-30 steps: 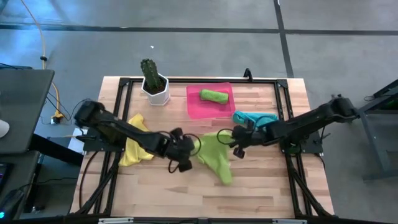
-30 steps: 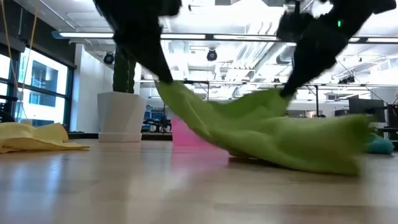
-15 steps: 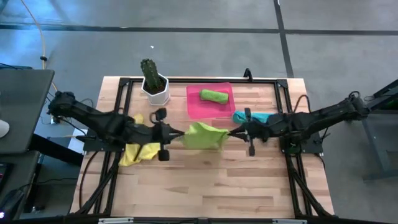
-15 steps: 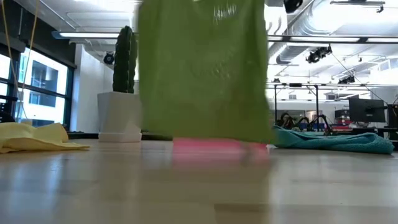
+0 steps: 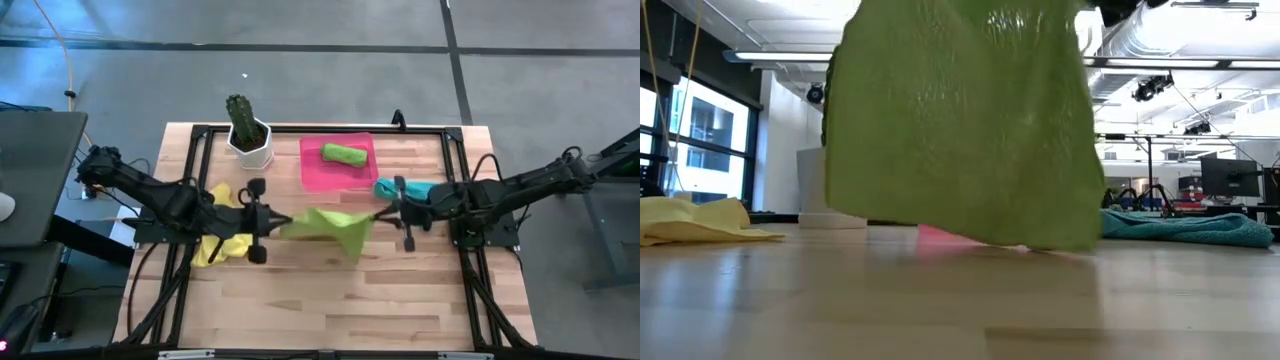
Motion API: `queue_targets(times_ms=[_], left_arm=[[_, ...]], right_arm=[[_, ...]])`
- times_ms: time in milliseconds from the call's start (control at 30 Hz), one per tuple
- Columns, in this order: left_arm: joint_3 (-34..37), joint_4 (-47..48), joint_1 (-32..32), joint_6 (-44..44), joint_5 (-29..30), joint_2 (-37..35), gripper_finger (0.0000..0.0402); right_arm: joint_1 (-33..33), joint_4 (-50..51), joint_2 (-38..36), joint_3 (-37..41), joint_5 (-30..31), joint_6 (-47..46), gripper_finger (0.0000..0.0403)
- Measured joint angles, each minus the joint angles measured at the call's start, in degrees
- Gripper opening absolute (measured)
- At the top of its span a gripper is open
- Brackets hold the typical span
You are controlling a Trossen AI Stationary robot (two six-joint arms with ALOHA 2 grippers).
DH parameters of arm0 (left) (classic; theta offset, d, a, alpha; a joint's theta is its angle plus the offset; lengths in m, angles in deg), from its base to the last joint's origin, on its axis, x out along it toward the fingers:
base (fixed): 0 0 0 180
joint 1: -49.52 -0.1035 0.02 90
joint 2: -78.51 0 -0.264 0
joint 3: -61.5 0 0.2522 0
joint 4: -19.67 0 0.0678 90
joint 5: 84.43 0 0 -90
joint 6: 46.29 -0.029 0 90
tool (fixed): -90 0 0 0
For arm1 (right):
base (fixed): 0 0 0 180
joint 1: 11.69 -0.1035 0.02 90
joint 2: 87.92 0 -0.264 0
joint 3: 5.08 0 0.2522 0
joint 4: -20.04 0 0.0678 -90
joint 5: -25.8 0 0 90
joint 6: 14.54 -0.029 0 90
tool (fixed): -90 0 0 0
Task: Roll microfiber towels into tight, uniform cylinder then place into a basket
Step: Roll the light green microfiber cloth
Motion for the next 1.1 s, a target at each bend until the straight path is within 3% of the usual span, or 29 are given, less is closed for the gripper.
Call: queue_targets(times_ms=[67,233,367,533,700,833,967,1100], left_arm=[[-0.11,1.83,0.38,-0.14,4.22,0.61,0.0000],[-0.03,7.60,0.42,-2.56,9.56,1.49,0.0000],[-0.03,9.29,0.29,-5.76,15.67,1.55,0.0000],[-0.03,9.41,-0.79,-12.51,24.41,1.35,0.0000],[-0.03,9.21,-1.24,-18.60,27.60,1.33,0.0000],[-0.03,9.18,-0.10,-18.95,28.10,1.33,0.0000],[-0.03,9.25,2.60,-14.18,26.70,1.33,0.0000],[-0.07,10.92,5.49,-2.00,12.43,2.18,0.0000]], right_arm=[[0.27,2.25,-0.04,-0.44,2.89,0.18,0.0000],[0.55,15.76,0.61,-7.18,0.76,4.80,0.0000],[1.24,24.57,1.71,-12.99,5.42,6.82,0.0000],[3.09,33.12,4.46,-18.21,6.52,17.34,0.0000],[4.67,35.13,7.50,-22.24,13.82,29.47,0.0000],[4.58,35.16,9.84,-25.06,16.03,31.36,0.0000],[2.48,37.49,11.87,-25.50,13.20,25.11,0.0000],[-1.24,44.31,15.39,-23.97,7.66,13.70,0.0000]])
